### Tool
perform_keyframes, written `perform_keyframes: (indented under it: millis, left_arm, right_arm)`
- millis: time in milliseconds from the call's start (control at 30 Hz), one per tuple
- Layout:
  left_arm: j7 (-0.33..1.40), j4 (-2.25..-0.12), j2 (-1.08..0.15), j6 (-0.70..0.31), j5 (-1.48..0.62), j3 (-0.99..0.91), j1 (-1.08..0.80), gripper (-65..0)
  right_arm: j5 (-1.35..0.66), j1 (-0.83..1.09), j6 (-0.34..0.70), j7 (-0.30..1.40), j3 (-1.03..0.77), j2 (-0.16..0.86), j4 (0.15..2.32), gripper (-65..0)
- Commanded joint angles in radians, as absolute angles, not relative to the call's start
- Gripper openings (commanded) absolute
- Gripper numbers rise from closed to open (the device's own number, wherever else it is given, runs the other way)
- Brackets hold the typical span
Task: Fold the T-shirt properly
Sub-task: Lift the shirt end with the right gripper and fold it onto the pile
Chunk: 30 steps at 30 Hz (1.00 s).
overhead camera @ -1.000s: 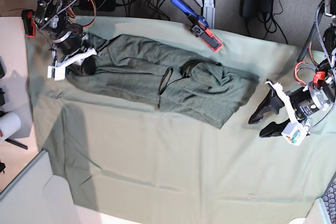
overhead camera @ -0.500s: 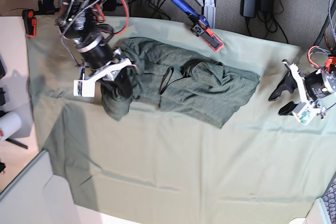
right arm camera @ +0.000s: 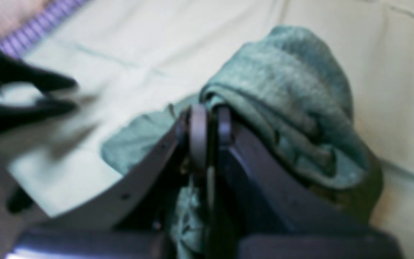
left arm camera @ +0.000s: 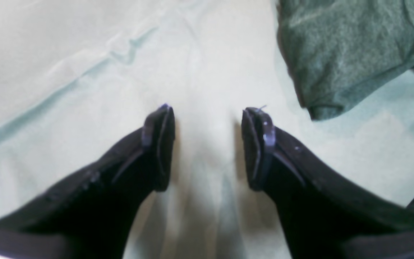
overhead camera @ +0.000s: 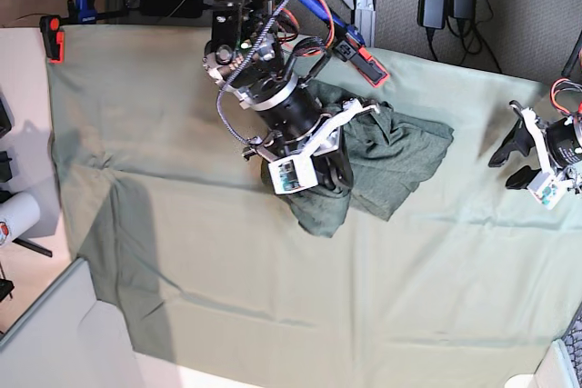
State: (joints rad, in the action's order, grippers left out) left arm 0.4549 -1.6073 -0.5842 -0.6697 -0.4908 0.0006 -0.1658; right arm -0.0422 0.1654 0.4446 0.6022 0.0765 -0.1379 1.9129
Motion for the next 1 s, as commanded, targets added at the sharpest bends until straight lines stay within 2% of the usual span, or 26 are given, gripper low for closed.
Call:
perform_keyframes:
  millis: [0, 33, 67, 133, 167, 200, 233, 500, 867, 900, 933, 967]
  left_arm:
    - [0.427, -1.619, -0.601, -0.677, -0.51, -0.008, -0.152, -31.7]
    - [0.426, -1.619, -0.601, -0.677, -0.514, -0.008, -0.152, -31.7]
    - [0.426, -1.619, -0.601, -0.677, -0.517, -0.008, -0.152, -31.7]
    - [0.426, -1.619, -0.601, -0.677, -0.531, -0.008, -0.152, -31.7]
    - [0.426, -1.619, -0.601, -0.677, -0.535, -0.008, -0.152, -31.7]
    - [0.426, -1.619, -0.601, -0.677, -0.535, -0.008, -0.152, -31.7]
    - [0.426, -1.619, -0.601, -0.677, -0.535, -0.008, -0.152, -31.7]
    - [0.43, -1.619, -0.601, -0.677, -0.535, -0.008, -0.152, -31.7]
    - [0.43, -1.619, -0.601, -0.677, -0.535, -0.008, -0.152, -31.7]
    - [0.43, -1.619, -0.601, -0.677, -0.535, -0.008, -0.152, -31.7]
    - [0.43, -1.619, -0.601, -0.677, -0.535, -0.008, -0.152, -31.7]
    - [0.43, -1.619, -0.601, -0.677, -0.535, -0.008, -0.152, -31.7]
  right_arm:
    - [-0.036, 0.15, 0.445, 0.572, 0.1, -0.145, 1.915, -65.0]
    - [-0.02, 0.146, 0.445, 0.572, 0.118, -0.144, 1.9, -65.0]
    - [-0.005, 0.139, 0.444, 0.572, 0.136, -0.145, 1.882, -61.8]
    - [0.027, 0.126, 0.442, 0.555, 0.169, -0.145, 1.838, -40.8]
    - [0.046, 0.12, 0.442, 0.538, 0.183, -0.145, 1.815, -32.8]
    - [0.055, 0.11, 0.442, 0.525, 0.195, -0.145, 1.79, -28.0]
    - [0.056, 0.099, 0.442, 0.52, 0.205, -0.145, 1.767, -26.7]
    - [0.053, 0.012, 0.442, 0.52, 0.293, -0.152, 1.706, -26.7]
    - [0.081, 0.006, 0.442, 0.519, 0.382, -0.152, 1.708, -26.9]
    - [0.083, 0.006, 0.442, 0.519, 0.379, -0.152, 1.714, -27.6]
    - [0.084, 0.006, 0.441, 0.519, 0.376, -0.152, 1.725, -32.0]
    - [0.084, 0.006, 0.442, 0.519, 0.371, -0.152, 1.738, -39.9]
